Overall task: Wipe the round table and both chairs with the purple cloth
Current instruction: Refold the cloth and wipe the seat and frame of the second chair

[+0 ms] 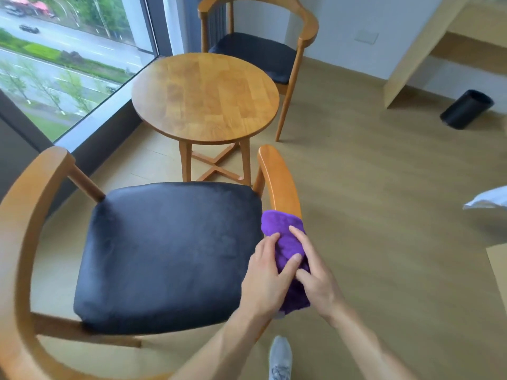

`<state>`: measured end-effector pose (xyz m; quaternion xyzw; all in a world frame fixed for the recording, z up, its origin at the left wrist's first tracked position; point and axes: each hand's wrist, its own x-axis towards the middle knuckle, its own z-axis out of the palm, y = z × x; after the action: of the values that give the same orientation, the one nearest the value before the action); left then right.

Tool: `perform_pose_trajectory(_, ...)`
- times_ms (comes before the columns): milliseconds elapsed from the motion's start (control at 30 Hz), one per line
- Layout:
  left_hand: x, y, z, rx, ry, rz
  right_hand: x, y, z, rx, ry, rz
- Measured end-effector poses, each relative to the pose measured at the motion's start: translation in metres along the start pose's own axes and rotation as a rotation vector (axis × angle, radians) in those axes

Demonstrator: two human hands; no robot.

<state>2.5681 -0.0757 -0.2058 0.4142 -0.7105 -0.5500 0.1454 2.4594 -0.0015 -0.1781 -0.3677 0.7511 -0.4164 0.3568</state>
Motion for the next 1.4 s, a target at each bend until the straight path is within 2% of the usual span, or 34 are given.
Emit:
perform_pose_trajectory(100,-0.009,0.000,0.008,0.099,0.059,-0.018,-0.006,0.003,0.009,0.000,0.050,0.004)
perform_pose_trajectory(200,0.006,0.000,0.011,0.183,0.086,-0.026,0.004,0.006,0.007,-0.146,0.172,-0.009)
perform_pose_trajectory(367,0.064,0.011,0.010,0.170,0.113,0.007,0.048,0.002,-0.012,-0.392,0.255,0.170)
perform_pose_trajectory(533,0.142,0.039,0.005,0.234,0.189,-0.147,0.129,-0.008,-0.039,-0.583,0.155,0.305)
perform_pose_trajectory(700,0.190,0.055,-0.006,0.438,0.281,-0.287,0.192,-0.020,-0.051,-0.659,0.127,0.252)
perform_pose_trajectory(933,0.232,0.040,-0.029,0.131,0.254,-0.358,0.238,-0.038,-0.046,-0.656,0.054,0.142)
perform_pose_trajectory(1100,0.228,0.036,-0.071,-0.035,0.287,-0.251,0.244,-0.054,-0.058,-0.533,-0.086,0.131)
perform_pose_trajectory(1267,0.199,0.071,-0.167,-0.438,0.243,-0.121,0.248,-0.124,-0.064,-0.261,-0.322,0.019)
perform_pose_trajectory(1400,0.158,0.125,-0.252,-0.367,0.169,-0.007,0.234,-0.217,-0.059,-0.098,-0.408,-0.119)
